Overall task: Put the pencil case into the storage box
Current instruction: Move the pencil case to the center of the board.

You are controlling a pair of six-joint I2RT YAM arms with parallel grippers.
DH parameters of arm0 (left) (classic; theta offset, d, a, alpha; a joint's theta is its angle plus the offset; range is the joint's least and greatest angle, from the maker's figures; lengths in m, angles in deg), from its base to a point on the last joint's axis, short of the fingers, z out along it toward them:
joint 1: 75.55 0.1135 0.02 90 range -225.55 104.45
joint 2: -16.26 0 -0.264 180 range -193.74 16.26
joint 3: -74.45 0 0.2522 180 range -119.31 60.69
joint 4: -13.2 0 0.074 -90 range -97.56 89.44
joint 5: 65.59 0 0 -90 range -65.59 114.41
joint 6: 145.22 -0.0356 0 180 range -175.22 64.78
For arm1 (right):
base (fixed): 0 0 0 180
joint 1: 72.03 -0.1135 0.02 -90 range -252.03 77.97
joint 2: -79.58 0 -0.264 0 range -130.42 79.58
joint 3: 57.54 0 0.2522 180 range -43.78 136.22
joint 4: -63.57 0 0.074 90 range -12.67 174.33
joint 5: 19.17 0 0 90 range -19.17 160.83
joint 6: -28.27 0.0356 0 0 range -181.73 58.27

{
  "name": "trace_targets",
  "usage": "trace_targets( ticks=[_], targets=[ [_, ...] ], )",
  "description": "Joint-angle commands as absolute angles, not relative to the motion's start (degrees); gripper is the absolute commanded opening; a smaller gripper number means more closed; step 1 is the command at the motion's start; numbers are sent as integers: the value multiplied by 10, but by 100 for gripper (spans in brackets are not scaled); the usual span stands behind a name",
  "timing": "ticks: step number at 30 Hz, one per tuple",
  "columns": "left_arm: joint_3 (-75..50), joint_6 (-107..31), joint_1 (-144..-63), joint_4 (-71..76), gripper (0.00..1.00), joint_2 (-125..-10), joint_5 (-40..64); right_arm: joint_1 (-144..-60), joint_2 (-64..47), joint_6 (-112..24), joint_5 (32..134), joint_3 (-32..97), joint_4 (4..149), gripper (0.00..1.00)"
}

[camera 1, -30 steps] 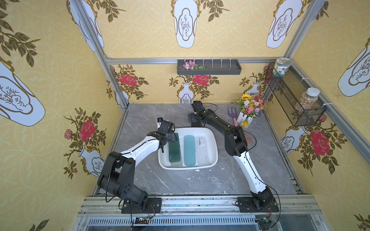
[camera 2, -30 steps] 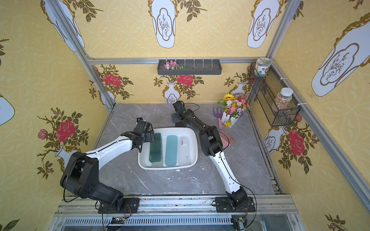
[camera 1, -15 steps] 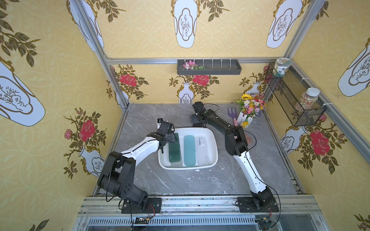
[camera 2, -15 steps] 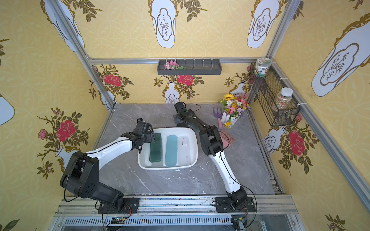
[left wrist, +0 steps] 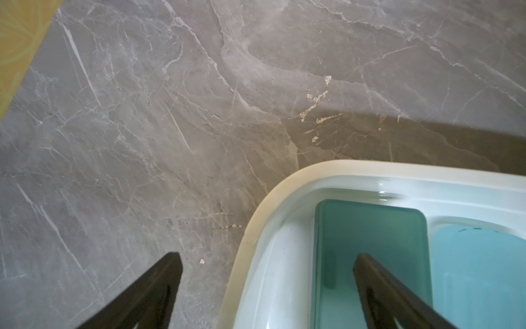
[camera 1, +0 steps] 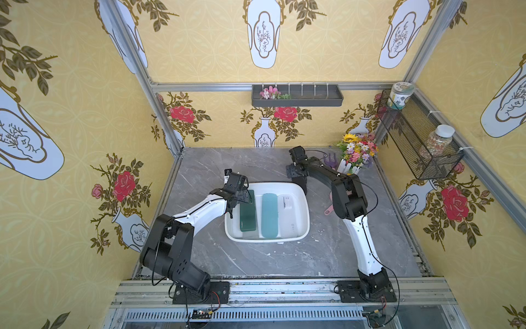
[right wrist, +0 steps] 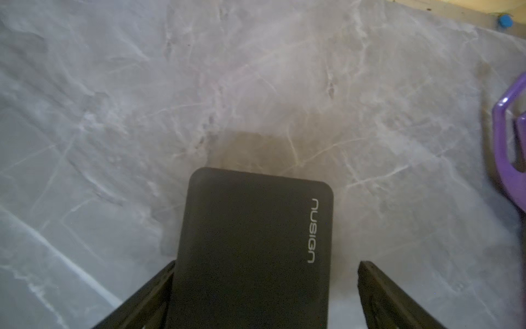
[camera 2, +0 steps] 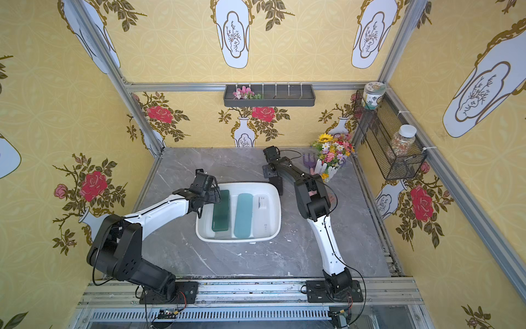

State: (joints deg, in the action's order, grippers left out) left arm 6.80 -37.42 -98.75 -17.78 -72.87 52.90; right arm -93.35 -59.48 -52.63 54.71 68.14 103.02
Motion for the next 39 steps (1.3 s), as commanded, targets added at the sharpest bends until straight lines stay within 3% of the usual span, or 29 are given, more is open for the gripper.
trace_targets(
  ticks=[1, 23, 39],
  targets=[
    [66, -376, -988, -168, 100, -735, 520, -918, -584, -531, 541, 656, 1046, 97],
    [78, -370, -988, -166, 100, -718, 510, -892, -521, -507, 555, 576, 1101, 97],
    [86, -348, -995, -196, 100, -679, 522, -889, -486, -501, 620, 512, 1110, 99]
  ],
)
